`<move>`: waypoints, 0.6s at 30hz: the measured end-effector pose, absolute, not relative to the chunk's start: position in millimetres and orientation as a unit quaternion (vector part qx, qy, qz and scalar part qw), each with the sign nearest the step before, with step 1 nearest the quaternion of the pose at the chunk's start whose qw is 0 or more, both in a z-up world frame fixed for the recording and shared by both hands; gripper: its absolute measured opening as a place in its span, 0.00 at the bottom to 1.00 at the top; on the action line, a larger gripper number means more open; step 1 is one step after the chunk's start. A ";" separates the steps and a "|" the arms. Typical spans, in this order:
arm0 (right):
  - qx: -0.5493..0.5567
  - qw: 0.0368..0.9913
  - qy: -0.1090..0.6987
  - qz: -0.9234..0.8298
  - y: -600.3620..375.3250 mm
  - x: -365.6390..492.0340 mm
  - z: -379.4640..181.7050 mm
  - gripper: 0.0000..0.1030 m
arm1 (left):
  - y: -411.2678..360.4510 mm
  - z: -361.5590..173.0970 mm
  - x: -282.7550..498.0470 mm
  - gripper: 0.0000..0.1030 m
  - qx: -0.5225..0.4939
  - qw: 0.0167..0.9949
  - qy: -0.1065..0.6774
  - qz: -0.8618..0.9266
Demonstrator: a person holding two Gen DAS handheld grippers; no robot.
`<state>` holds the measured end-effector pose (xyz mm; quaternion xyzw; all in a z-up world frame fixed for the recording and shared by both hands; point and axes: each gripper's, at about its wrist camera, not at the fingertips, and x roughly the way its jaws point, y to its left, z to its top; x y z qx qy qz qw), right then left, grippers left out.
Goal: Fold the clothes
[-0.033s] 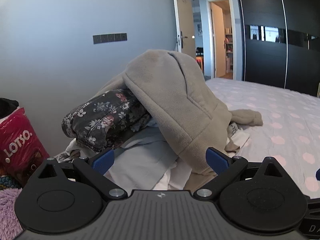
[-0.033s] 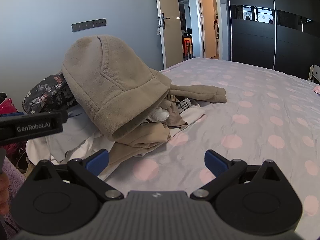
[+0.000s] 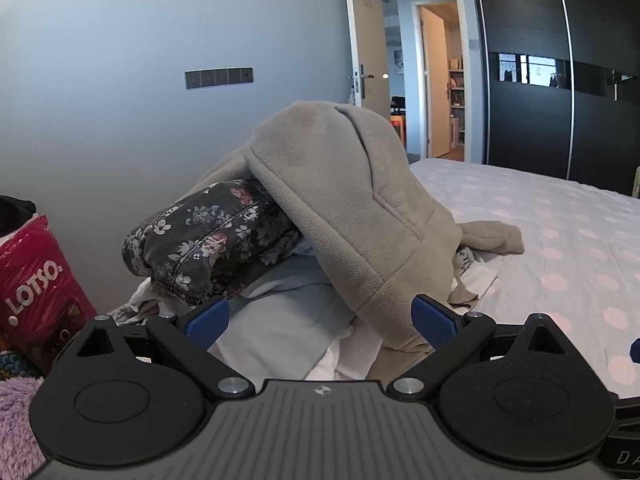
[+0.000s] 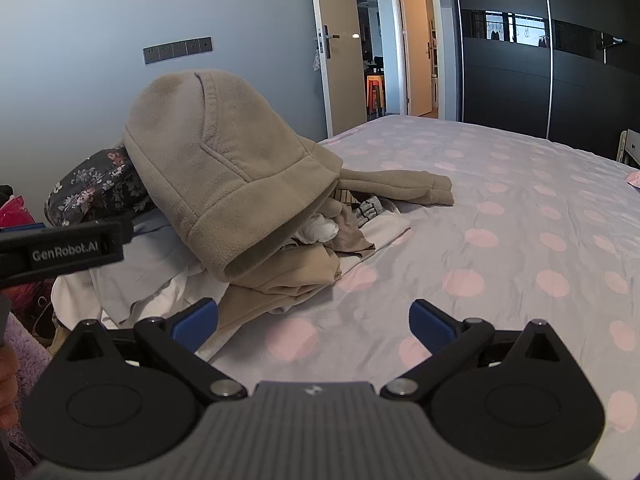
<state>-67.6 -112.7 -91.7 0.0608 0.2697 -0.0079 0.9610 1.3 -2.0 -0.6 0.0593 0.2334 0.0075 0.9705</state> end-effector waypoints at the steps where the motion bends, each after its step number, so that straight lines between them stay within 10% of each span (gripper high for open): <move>1: 0.060 0.961 0.270 -0.008 -112.7 -68.0 -91.6 0.99 | -3.5 -1.1 2.2 0.96 0.062 0.969 0.239 0.006; 18: 0.031 0.967 0.252 -0.027 -106.5 -73.6 -90.0 0.99 | -1.4 -6.7 7.2 0.96 0.047 0.966 0.254 0.004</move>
